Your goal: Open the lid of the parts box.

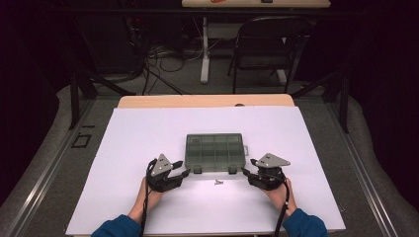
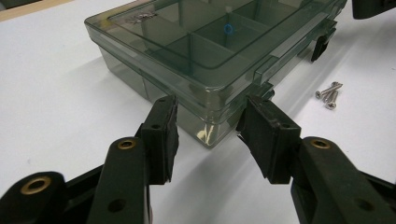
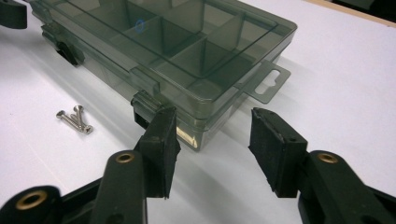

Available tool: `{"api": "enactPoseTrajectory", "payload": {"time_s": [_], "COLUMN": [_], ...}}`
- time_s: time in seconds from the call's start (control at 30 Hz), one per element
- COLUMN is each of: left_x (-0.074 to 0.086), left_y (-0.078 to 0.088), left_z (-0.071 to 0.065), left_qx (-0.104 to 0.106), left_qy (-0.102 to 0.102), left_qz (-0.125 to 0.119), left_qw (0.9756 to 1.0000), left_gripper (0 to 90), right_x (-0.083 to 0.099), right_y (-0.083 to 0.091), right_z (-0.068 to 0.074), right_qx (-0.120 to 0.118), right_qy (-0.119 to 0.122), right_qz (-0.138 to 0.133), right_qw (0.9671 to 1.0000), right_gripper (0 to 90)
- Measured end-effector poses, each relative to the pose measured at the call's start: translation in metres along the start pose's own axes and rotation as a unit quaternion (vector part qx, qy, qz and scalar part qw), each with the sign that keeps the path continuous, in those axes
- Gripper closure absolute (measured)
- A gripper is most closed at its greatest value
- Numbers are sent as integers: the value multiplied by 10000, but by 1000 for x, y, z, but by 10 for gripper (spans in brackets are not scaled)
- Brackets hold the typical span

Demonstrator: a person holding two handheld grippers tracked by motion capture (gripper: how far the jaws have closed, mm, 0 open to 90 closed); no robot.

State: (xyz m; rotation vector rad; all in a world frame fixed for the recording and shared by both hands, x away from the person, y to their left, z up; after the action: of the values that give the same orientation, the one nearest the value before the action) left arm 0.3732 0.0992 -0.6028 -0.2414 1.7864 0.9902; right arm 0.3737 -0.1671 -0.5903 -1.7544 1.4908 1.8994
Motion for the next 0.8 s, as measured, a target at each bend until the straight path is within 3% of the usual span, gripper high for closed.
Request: {"api": "enactPoseTrajectory", "payload": {"time_s": [0.53,0.57,0.8], "left_x": [0,0,-1], "left_y": [-3,-3,-2], "left_z": [-1,-1,0], "left_qx": [7,32,35], "left_qy": [-35,-38,-27], "left_qz": [36,45,28], "left_qw": [10000,10000,10000], "left_gripper": [576,577,584], "right_x": [-3,-2,-3], "right_y": [-9,-9,-9], "right_z": [5,5,4], "right_qx": [-115,-105,-125], "right_qy": [182,214,196], "right_qz": [39,136,92], "right_qw": [9998,9996,9997], "right_gripper": [598,602,611]}}
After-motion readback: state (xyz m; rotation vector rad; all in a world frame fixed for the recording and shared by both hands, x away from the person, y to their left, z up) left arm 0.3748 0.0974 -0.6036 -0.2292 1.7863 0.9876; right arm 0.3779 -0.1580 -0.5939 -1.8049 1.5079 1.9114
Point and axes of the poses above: each handheld gripper's, and its own axes: y roughly backward along the jaws, x roughly out of its underside, z roughly to its left, the point moved 8 cm from there along -y, roughly forward along the jaws, and after that the axes turned 8 degrees about y, right-handed, at the moved point
